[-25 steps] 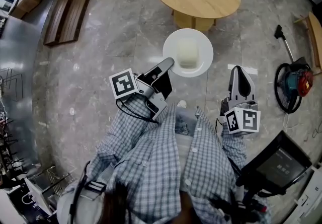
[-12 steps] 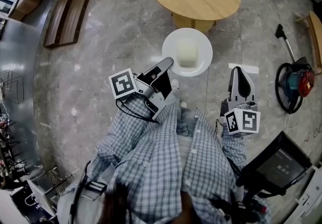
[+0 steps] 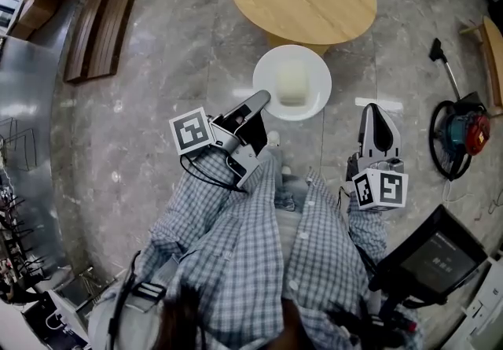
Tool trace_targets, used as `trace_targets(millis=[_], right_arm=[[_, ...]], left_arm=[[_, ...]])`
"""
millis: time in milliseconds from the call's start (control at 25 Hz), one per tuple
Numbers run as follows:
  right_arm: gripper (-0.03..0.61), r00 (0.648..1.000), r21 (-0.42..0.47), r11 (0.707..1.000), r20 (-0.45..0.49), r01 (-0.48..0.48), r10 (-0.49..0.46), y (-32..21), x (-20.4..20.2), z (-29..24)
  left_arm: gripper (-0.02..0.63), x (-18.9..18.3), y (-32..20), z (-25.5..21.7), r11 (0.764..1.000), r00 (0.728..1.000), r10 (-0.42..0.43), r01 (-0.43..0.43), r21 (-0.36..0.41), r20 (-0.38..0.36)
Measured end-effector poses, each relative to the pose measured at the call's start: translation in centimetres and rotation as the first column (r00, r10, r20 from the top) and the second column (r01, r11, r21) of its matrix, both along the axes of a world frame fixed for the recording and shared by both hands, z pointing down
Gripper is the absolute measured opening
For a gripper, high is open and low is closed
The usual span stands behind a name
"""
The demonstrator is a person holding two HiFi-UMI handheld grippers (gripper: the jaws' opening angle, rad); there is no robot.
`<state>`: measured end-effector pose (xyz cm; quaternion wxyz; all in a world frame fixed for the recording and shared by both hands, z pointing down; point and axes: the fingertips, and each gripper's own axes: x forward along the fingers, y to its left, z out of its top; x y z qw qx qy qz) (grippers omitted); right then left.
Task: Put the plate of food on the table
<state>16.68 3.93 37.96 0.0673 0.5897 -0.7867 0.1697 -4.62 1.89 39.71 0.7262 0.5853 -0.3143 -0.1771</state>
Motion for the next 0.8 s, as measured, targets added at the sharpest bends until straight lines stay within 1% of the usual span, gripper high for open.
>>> trace_targets(millis=[240, 800], right_arm=[[0.007, 1.0, 0.036, 0.999, 0.0, 0.03, -0.03, -0.18, -0.47, -0.51], [0.008, 0.998, 0.018, 0.999, -0.033, 0.045, -0.045, -0.35, -0.69, -0.47]], left_arm=[[0.02, -0.28, 0.01, -0.01, 0.999, 1.0, -0.022, 0.022, 0.027, 0.017], [0.02, -0.23, 0.05, 0.37, 1.0, 1.0, -0.015, 0.015, 0.019, 0.004]])
